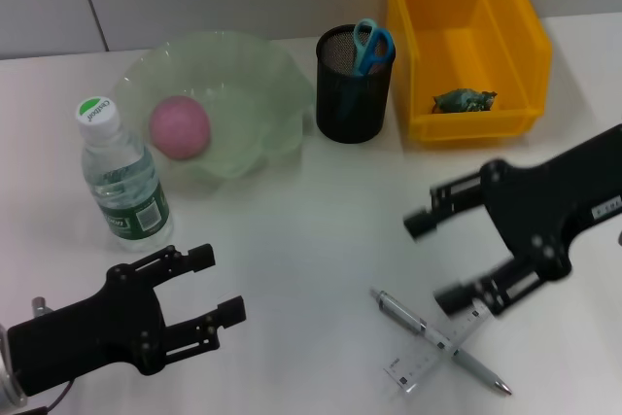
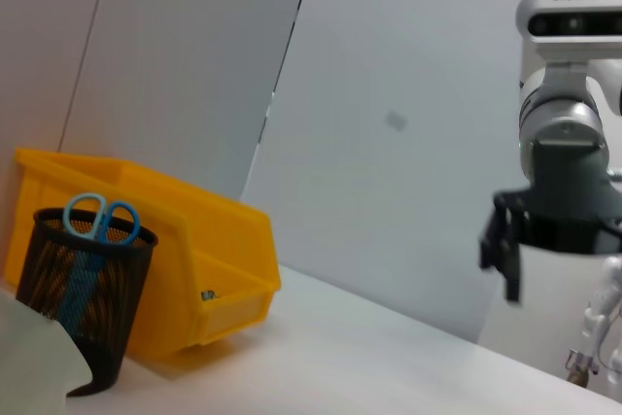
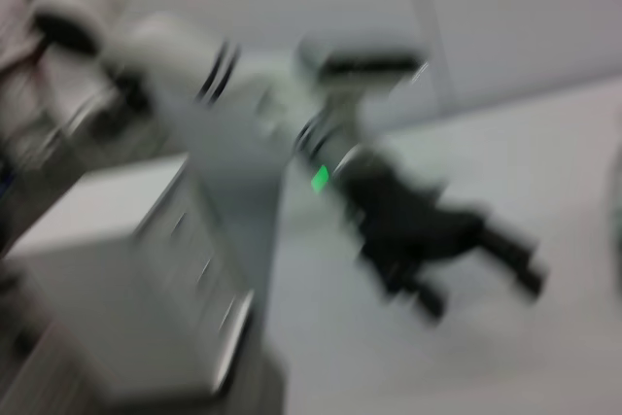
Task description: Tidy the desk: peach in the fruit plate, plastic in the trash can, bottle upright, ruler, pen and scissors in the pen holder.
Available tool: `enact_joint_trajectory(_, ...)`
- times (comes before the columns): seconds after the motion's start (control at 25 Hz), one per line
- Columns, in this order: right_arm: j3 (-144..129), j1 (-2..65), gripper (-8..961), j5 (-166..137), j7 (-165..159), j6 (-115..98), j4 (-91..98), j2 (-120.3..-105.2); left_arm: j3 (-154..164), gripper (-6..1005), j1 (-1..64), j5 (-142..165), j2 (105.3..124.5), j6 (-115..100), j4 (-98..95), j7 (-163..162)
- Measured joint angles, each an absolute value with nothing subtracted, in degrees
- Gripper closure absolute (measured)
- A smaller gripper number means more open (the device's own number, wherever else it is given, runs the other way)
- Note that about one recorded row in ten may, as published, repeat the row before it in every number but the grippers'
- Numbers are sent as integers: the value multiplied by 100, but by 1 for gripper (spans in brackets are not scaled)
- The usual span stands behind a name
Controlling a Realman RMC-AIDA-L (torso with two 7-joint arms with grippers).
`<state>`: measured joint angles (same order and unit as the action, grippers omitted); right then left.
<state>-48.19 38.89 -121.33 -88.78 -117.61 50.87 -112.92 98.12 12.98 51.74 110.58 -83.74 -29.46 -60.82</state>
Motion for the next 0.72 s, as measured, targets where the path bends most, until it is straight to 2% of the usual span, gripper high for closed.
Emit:
enact_joint_trajectory(0.24,-5434,4172,129,-12796,-8636,-11969,5395,-11362,9778,200,1322,5394,11077,-8391,-2926,-6084)
enact_joint_trajectory(0.36,-5846,4203,130,-13035,-8424,-11945,5700,-11489,9769,200,1376,5669,11125,-8355,-2932,-6083)
enact_joint_trajectory(0.4,-6048,4213,130,-13187,-8289,-11926,5876,-11589,9764,200,1383,5717,11139,-8349,-2945,-6081)
enact_joint_trajectory(0.44,-6048,4213,130,-13187,-8289,-11926,5876,-11589,9764,200,1383,5717,11139,-8349,-2945,-6081)
enact_joint_trajectory(0.56,-6389,4239,130,-13464,-8139,-11857,6140,-11751,9740,200,1406,5851,11171,-8339,-2965,-6078)
enact_joint_trajectory(0.6,-6669,4251,130,-13666,-8057,-11743,6326,-11855,9728,200,1414,5908,11183,-8337,-2968,-6067)
enact_joint_trajectory(0.72,-7034,4281,131,-13762,-7983,-11479,6411,-11892,9710,200,1410,5999,11204,-8317,-2971,-6007)
